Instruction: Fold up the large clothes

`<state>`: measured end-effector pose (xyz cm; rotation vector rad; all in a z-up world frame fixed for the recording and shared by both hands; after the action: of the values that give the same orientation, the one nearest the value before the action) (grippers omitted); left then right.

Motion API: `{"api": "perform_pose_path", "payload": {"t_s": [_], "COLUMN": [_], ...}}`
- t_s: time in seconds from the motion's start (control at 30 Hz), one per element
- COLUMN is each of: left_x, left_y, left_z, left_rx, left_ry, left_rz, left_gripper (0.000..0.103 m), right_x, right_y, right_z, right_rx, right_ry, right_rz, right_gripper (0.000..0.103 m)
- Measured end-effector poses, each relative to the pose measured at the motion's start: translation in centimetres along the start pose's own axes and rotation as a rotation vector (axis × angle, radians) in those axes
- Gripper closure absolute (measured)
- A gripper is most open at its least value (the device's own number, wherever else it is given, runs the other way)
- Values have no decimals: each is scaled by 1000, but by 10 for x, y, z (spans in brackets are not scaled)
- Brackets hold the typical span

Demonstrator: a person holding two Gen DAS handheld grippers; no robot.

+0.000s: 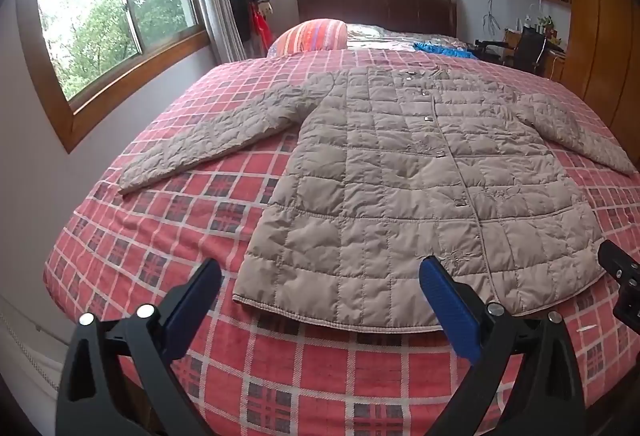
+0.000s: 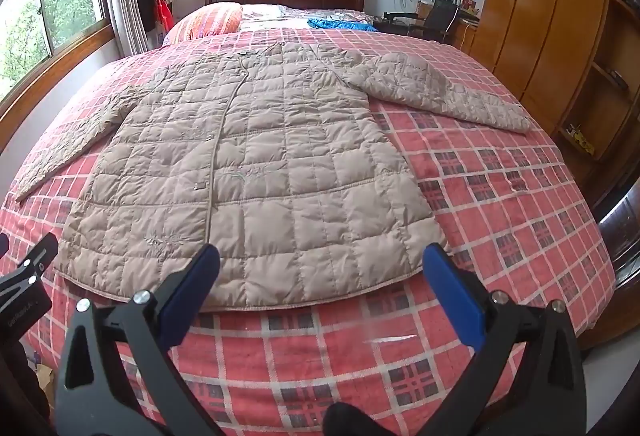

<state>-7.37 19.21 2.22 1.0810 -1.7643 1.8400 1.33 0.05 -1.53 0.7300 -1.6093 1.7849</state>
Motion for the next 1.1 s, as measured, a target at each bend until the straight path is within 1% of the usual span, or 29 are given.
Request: {"api": "perform_pose_path", "payload": {"t_s": [1.07, 1.1], "left_x": [1, 1], "left_y": [-1, 0], "left_z": [0, 0], "left_rx": [2, 2], "left_ry": [4, 5], "left_rz": [2, 2], "left_gripper": [4, 4], "right_x": [-1, 0], "right_y": [0, 0], "right_z": [0, -6], "right_rx": [-5, -5], "right_ry": [-5, -5], "right_rz": [-4, -5], "right_gripper": [2, 2]}}
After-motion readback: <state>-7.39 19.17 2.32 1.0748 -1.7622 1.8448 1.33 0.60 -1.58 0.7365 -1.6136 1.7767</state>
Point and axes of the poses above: each gripper's, at about its wrist camera, not at the fingertips, and x roughly against the way its jaws point, z to its right, y to its underside, the point moved 2 cm from there along -x, roughly the way its jaws point, and after that the axes turned 5 degrees about y, right-handed, at the moved point
